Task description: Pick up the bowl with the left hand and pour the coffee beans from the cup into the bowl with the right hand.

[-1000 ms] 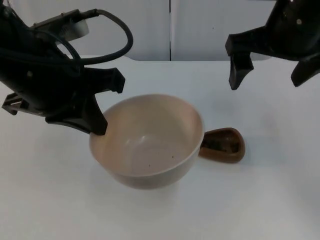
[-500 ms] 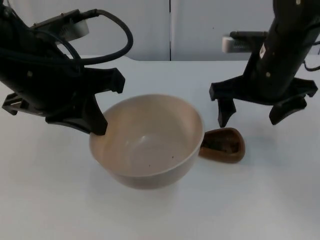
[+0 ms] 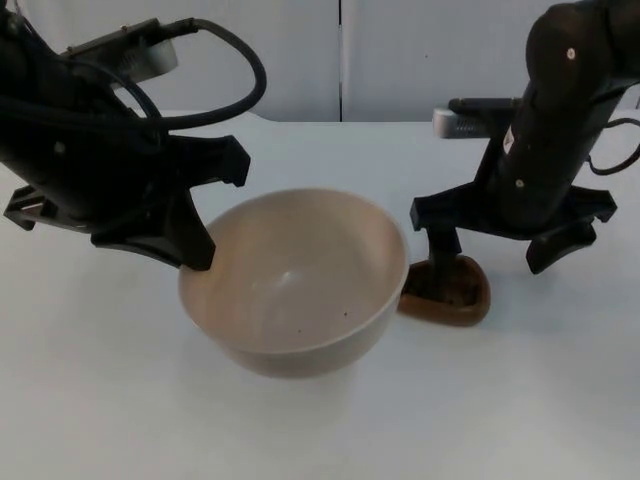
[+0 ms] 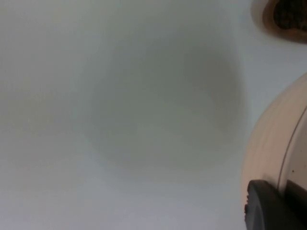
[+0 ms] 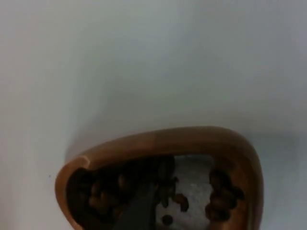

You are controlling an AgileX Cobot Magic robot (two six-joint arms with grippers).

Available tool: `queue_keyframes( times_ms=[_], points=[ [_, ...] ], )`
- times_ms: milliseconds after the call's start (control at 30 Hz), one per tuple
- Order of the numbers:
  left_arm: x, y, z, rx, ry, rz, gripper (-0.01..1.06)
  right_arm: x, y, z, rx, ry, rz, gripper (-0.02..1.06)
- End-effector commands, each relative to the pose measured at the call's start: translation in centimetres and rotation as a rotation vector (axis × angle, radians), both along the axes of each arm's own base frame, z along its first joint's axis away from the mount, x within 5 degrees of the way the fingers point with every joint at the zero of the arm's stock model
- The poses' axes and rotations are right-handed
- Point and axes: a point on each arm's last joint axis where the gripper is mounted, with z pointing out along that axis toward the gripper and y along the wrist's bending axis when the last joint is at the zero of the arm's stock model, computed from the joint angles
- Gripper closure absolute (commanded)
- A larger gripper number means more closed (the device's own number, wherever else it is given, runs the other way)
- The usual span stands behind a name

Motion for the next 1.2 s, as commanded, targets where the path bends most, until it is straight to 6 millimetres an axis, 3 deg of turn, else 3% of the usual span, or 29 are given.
queue_keyframes(
  times_ms=[0,533,700,1167],
  points=[
    [0.0,-0.2,0.2,-0.009,-0.005,0.001,1.05,0.1,0.1,-0.3,0.0,-0.005,0.002,0.19],
    [0.0,-0.2,0.2,-0.012,-0.004,0.004,1.05,0.2,0.2,-2.2,-0.011,0.012,0.006,0.29],
    [0.0,-0.2,0.2,-0.013,-0.003,0.005,1.05,0.2,0.2,-2.2,-0.009,0.007,0.011,0.53],
    [0.0,-0.2,0.2,-0.013,-0.003,0.005,1.05,0.3,0.2,-2.2,-0.004,-0.005,0.013,0.92]
  ],
)
